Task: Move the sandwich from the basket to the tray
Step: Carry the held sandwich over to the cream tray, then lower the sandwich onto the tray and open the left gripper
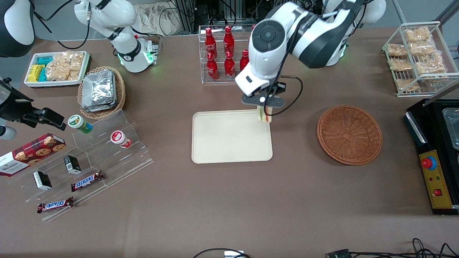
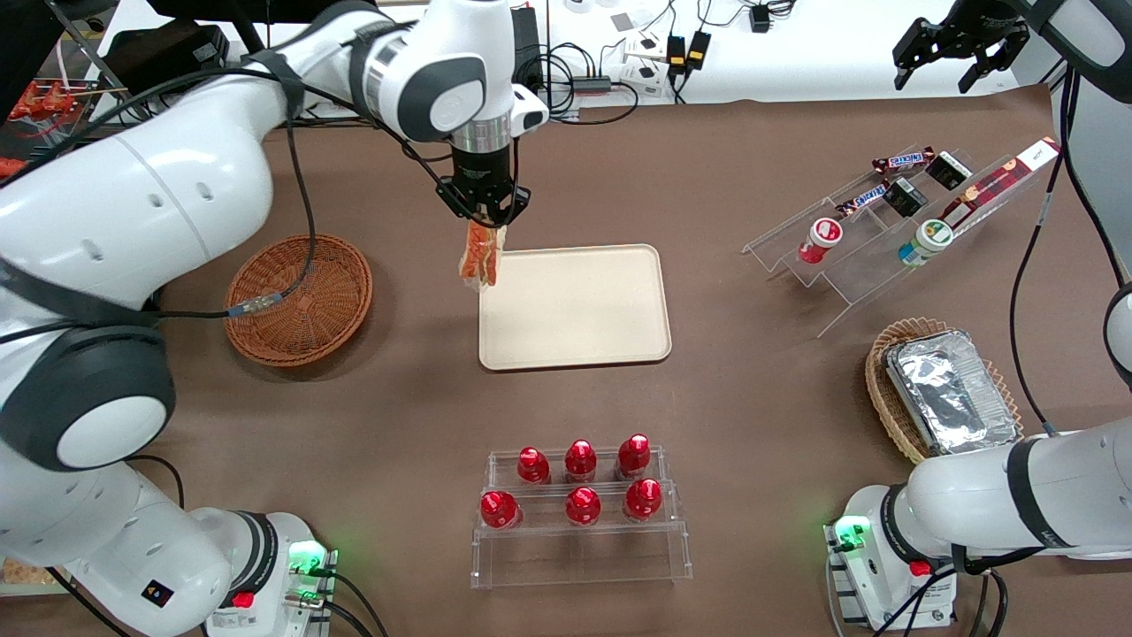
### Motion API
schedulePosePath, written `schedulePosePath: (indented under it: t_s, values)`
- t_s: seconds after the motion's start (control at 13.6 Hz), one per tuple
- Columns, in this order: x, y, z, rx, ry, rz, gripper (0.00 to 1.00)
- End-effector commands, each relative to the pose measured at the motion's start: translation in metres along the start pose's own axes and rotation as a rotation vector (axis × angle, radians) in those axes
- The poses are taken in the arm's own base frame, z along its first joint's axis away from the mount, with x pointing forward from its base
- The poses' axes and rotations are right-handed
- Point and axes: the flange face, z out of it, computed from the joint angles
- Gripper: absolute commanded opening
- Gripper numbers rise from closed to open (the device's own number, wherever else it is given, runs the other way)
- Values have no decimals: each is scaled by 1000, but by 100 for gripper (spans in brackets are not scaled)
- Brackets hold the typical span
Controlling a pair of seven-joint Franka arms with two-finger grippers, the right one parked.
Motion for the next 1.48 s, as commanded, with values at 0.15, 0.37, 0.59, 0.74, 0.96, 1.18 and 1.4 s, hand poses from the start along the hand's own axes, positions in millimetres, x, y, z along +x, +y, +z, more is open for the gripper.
schedulePosePath:
  t_s: [0.15,0.37,0.59,0.74,0.96,1.18,1.4]
  values:
    - [20,3,86,-27,21,-48,0]
    - [31,6,153,-41,32,-124,0]
    - [30,3,202,-54,49,-136,0]
    - [30,3,224,-57,52,-137,0]
    - [33,4,244,-56,46,-142,0]
    - [33,2,246,-50,37,-173,99]
    - [32,2,239,-50,39,-174,100]
